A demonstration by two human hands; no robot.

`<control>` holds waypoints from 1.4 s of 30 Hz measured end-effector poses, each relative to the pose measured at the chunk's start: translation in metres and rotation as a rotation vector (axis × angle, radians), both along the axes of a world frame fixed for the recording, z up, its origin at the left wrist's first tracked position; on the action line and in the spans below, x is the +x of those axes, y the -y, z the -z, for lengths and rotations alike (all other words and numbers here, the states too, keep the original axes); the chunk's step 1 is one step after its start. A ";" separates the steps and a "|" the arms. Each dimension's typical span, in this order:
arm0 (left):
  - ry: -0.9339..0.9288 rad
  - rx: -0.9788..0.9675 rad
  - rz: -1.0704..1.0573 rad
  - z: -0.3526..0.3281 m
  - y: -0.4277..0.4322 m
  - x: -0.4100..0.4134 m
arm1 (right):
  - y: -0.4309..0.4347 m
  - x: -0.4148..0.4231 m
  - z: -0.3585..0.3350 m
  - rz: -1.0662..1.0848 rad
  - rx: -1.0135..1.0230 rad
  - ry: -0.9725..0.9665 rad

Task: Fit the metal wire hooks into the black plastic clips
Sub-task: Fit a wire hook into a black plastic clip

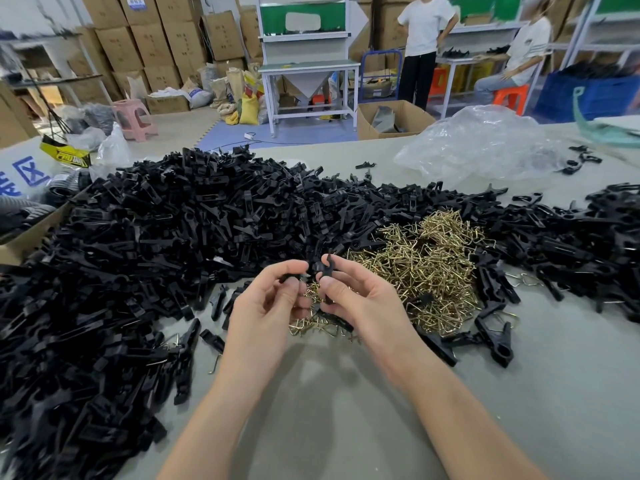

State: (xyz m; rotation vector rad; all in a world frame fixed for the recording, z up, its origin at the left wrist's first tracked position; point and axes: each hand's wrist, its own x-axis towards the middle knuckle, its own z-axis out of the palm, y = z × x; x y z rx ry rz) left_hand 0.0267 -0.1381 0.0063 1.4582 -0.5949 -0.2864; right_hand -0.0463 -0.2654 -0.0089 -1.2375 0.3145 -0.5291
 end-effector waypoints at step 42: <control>0.298 0.117 -0.096 0.010 0.003 -0.008 | 0.006 -0.006 -0.003 -0.077 -0.056 0.067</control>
